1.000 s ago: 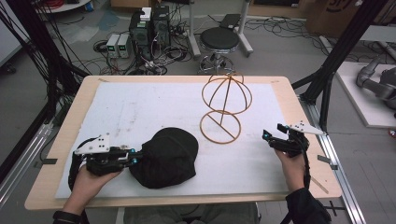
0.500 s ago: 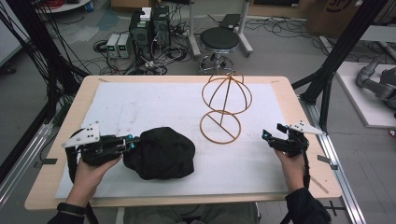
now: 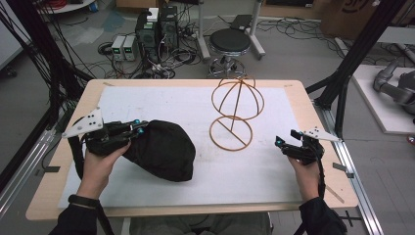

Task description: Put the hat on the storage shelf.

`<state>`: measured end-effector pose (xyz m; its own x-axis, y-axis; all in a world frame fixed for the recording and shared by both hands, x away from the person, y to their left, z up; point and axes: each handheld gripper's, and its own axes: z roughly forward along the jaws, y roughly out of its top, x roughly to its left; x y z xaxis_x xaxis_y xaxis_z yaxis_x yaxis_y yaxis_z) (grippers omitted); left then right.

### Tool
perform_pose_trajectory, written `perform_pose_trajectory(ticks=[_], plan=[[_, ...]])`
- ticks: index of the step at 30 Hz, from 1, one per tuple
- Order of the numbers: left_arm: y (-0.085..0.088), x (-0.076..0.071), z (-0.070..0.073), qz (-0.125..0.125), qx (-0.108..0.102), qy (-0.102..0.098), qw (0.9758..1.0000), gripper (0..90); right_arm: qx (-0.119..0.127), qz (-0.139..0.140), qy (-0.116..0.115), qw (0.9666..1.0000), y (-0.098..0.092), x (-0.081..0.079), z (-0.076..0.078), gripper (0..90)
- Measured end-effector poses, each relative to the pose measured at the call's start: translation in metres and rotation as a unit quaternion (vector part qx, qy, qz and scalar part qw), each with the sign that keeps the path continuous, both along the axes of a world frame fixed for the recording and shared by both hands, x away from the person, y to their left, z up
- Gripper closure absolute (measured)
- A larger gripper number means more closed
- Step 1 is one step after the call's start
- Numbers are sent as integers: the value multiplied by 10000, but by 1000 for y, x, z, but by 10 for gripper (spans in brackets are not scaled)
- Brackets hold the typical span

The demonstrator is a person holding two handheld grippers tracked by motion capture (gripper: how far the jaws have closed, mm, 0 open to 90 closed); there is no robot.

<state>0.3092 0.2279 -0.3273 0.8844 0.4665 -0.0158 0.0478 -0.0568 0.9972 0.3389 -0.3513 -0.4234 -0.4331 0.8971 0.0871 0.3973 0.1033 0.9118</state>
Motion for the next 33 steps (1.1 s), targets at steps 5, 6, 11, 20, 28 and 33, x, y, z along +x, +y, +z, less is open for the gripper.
perform_pose_trajectory(ticks=[5, 6, 11, 20, 28, 33], plan=[[-4, 7, 8, 55, -65, -19, 10000, 874, 1, 30, 11, 10000, 1, 0, 0, 271], [-4, 8, 9, 82, -83, -36, 9999, 875, 3, 31, 8, 10000, 1, 0, 0, 271], [-5, 11, 15, 102, -220, -102, 9997, 875, 4, 26, 0, 10000, 0, 0, 0, 271], [-6, 21, 37, 281, -485, -345, 9978, 875, 0, 36, 9, 10000, 1, 0, 0, 271], [-10, 40, 55, 648, -519, -485, 9954, 876, 8, 35, 0, 10000, 0, 0, 0, 271], [-17, 58, 62, 909, -478, -454, 9937, 876, 25, 27, -3, 10000, -2, -1, 0, 271]])
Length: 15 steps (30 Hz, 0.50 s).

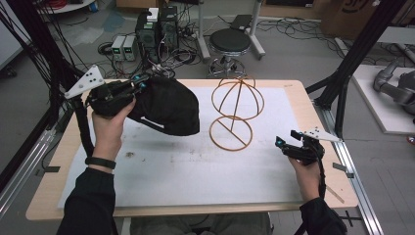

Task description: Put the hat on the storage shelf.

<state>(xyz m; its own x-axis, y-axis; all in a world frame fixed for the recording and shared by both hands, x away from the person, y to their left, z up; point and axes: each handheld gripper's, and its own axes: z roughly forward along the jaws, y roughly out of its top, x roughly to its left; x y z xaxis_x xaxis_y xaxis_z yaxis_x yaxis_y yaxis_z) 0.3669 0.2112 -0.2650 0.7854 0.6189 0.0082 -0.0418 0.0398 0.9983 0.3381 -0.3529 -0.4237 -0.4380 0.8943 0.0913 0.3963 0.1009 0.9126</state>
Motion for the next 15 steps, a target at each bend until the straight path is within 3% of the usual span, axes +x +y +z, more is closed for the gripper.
perform_pose_trajectory(ticks=[7, 15], plan=[[-13, 23, 10, 351, -85, 44, 9993, 876, -11, -15, -8, 10000, -3, -1, 0, 271], [-29, 48, 20, 575, -245, 130, 9980, 876, 15, -22, -23, 10000, -5, -2, 0, 272]])
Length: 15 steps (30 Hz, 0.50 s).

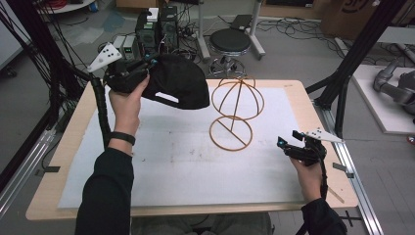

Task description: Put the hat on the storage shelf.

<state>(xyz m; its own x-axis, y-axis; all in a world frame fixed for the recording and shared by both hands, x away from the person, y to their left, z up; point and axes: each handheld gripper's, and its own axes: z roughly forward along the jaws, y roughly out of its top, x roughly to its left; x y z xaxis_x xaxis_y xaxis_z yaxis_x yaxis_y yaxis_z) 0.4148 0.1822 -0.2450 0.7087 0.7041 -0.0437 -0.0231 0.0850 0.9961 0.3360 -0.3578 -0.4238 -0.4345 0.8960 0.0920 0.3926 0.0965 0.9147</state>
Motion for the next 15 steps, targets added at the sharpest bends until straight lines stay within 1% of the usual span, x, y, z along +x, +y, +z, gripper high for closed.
perform_pose_trajectory(ticks=[2, 3, 5, 6, 7, 8, 12, 15], plan=[[-3, 6, 3, -11, -34, -1, 10000, 876, -4, -3, 13, 10000, -1, -1, 0, 272], [-5, 8, 5, 33, -23, -29, 10000, 876, 3, -6, 3, 10000, -1, -1, 0, 273], [-8, 15, 7, 18, -60, 6, 10000, 875, -3, -11, -18, 10000, -2, -2, 0, 273], [-10, 18, 9, 40, -69, -19, 10000, 876, 12, -17, -4, 10000, -2, -2, 0, 273], [-11, 22, 10, 30, -83, -2, 10000, 876, -2, -14, -23, 10000, -3, -2, 0, 273], [-13, 25, 12, 34, -120, 6, 9999, 876, 16, -27, -22, 10000, -3, -3, 0, 273], [-20, 36, 14, 34, -372, 41, 9993, 876, 33, -33, -25, 10000, -5, -4, 0, 274], [-25, 44, 14, 55, -519, 83, 9986, 876, 9, -37, -24, 10000, -6, -4, 0, 274]])
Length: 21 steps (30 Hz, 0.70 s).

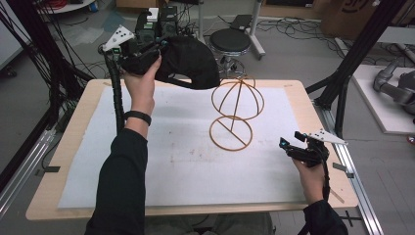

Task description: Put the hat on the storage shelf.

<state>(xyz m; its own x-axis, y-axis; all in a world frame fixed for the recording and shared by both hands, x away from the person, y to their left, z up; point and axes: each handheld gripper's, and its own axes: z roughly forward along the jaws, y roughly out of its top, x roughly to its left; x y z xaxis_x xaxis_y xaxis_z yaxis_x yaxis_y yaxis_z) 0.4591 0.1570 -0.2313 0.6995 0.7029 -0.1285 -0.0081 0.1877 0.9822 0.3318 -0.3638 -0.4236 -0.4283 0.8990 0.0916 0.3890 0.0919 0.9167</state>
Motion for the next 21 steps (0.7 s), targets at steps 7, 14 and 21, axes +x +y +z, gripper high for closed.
perform_pose_trajectory(ticks=[7, 14, 21], plan=[[-17, 10, 2, 128, -137, -4, 9998, 876, -8, 7, -8, 10000, -2, -2, 0, 274], [-14, 17, 6, 375, -94, 8, 9993, 876, -14, -6, -10, 10000, -5, -6, 0, 274], [-20, 23, 6, 386, -224, 47, 9990, 876, -27, -60, -18, 10000, -9, -8, -1, 274]])
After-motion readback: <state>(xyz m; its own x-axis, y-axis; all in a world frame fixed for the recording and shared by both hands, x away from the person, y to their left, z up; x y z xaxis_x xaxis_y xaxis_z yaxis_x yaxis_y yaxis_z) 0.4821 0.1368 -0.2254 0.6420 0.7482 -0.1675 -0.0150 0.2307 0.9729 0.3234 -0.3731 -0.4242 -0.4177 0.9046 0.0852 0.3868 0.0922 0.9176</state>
